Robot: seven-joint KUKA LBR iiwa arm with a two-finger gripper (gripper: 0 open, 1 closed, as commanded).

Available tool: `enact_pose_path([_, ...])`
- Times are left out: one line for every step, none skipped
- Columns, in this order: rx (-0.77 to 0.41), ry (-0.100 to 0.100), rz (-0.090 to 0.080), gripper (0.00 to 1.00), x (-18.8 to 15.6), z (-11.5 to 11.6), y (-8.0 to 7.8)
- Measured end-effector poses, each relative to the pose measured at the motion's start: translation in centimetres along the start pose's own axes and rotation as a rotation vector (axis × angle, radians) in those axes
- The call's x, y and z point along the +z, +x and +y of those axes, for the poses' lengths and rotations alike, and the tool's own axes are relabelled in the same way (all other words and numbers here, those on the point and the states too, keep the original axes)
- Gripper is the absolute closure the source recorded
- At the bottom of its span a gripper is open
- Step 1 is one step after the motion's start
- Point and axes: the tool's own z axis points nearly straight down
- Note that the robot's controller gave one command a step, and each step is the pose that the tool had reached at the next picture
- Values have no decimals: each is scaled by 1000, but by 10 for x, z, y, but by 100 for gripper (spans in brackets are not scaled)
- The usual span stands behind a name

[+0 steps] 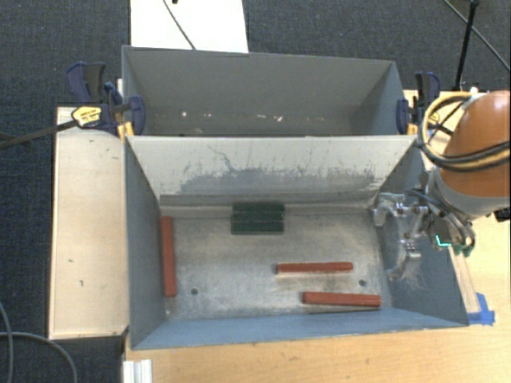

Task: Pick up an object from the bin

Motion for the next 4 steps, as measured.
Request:
enact_pose_path([-113,0,-1,0,135,1,-7])
enact_pose_path([-628,2,-6,0,139,41,-13])
enact_pose_path([-627,2,-8,100,139,41,-13])
enact_pose_path([-640,6,-13,100,-11,27,15])
